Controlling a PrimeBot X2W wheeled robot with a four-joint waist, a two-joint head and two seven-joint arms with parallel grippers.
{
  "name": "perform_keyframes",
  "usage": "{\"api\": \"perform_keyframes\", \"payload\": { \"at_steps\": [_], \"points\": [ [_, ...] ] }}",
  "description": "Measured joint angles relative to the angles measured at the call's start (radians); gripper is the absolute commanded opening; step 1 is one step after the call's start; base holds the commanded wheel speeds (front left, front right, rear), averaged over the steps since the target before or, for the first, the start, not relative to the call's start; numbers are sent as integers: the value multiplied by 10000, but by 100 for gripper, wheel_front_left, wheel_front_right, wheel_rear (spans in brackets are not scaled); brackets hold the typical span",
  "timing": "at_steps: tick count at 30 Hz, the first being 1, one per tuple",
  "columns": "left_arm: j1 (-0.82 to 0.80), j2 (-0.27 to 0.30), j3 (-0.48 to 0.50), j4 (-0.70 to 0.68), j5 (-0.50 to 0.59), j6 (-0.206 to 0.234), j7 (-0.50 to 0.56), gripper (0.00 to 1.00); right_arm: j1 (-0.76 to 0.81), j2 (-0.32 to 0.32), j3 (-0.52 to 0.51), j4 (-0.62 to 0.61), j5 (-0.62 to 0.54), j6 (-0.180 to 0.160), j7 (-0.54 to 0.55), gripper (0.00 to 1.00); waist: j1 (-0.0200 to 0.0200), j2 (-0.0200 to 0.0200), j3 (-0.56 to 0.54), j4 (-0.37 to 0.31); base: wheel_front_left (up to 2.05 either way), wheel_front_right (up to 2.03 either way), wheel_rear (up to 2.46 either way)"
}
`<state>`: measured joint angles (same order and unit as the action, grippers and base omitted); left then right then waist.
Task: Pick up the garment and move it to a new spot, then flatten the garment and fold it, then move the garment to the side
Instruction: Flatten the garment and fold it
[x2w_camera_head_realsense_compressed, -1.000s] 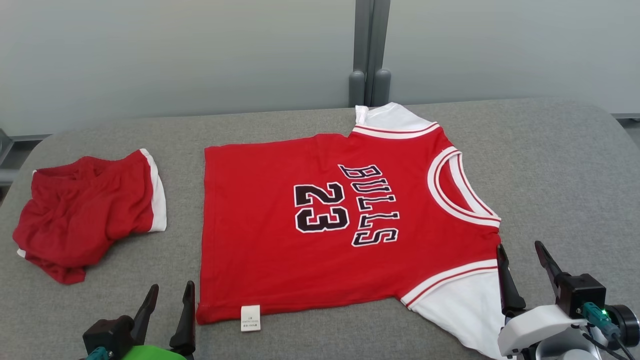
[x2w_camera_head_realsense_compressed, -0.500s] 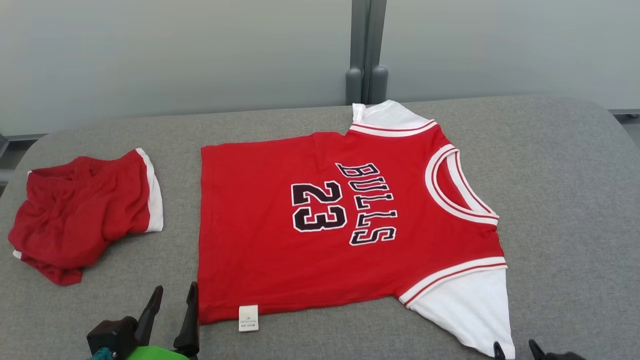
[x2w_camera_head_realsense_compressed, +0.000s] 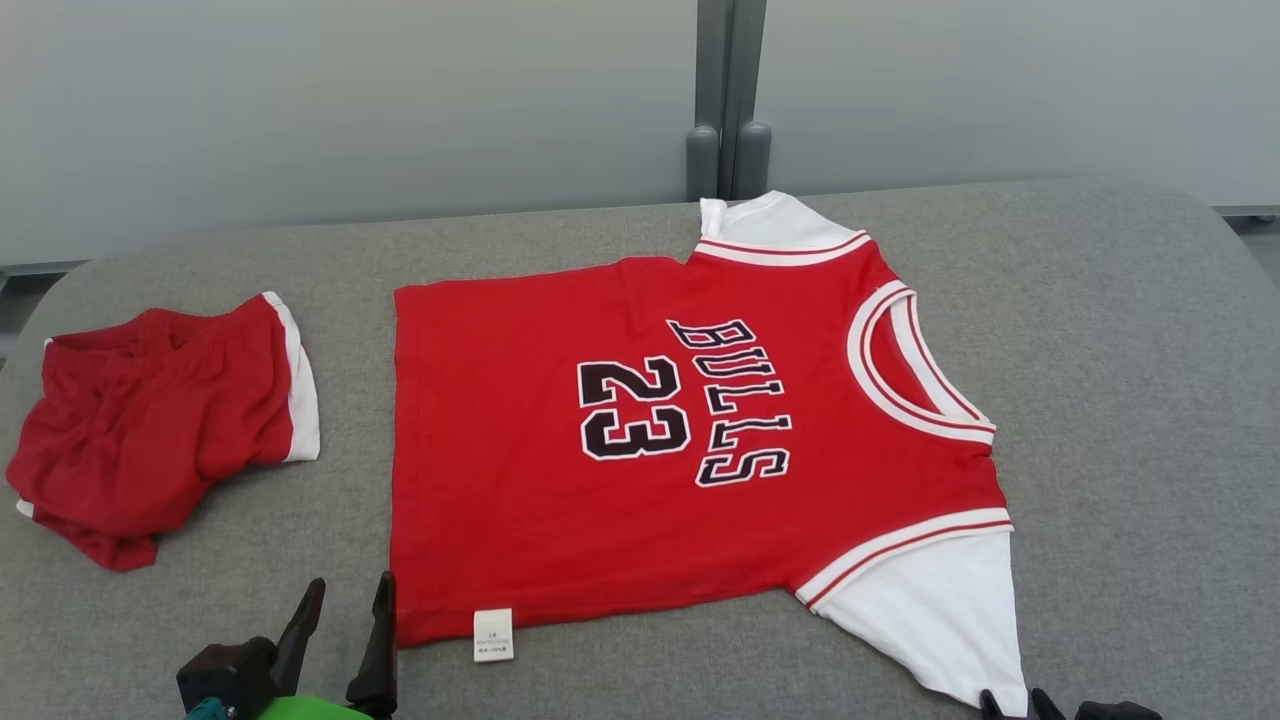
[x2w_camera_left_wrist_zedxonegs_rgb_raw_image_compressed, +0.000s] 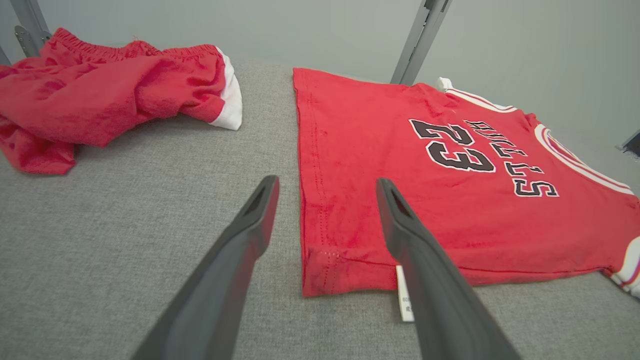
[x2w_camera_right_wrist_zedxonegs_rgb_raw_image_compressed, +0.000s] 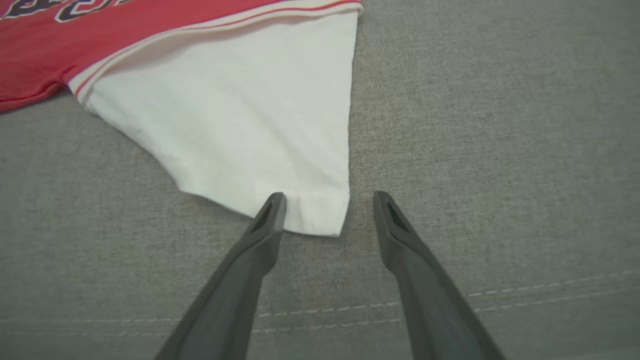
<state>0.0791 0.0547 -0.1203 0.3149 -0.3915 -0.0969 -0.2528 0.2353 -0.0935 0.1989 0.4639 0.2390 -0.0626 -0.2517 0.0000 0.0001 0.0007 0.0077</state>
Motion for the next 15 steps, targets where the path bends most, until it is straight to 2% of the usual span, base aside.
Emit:
{"api": "perform_keyframes", "payload": {
  "at_steps": [1,2,5,7,9,12,15],
  "points": [
    [-5,0,6,2,0,0,-2,100,-22,-2,10,67,0,25,0,55,0,0,2,9,0,0,0],
    [-10,-2,8,4,0,-2,0,100,-38,0,23,136,0,40,0,49,0,0,2,22,0,0,0],
    [-16,-2,36,17,2,-10,-2,100,-75,4,19,259,2,119,-4,47,0,0,9,63,0,0,0],
    [-20,-4,71,27,2,-12,-2,100,-113,10,12,341,36,134,-33,36,0,0,19,87,0,0,0],
    [-23,-4,0,157,-2,-54,-2,100,-175,15,4,403,77,176,-33,33,0,0,33,101,0,0,0],
    [-18,-13,-499,529,-27,-132,0,100,-311,27,19,460,77,272,-33,0,0,0,98,84,0,0,0],
    [-31,-33,-802,683,-29,-217,2,100,-486,52,33,556,75,359,-33,0,0,0,155,12,0,0,0]
  ]
}}
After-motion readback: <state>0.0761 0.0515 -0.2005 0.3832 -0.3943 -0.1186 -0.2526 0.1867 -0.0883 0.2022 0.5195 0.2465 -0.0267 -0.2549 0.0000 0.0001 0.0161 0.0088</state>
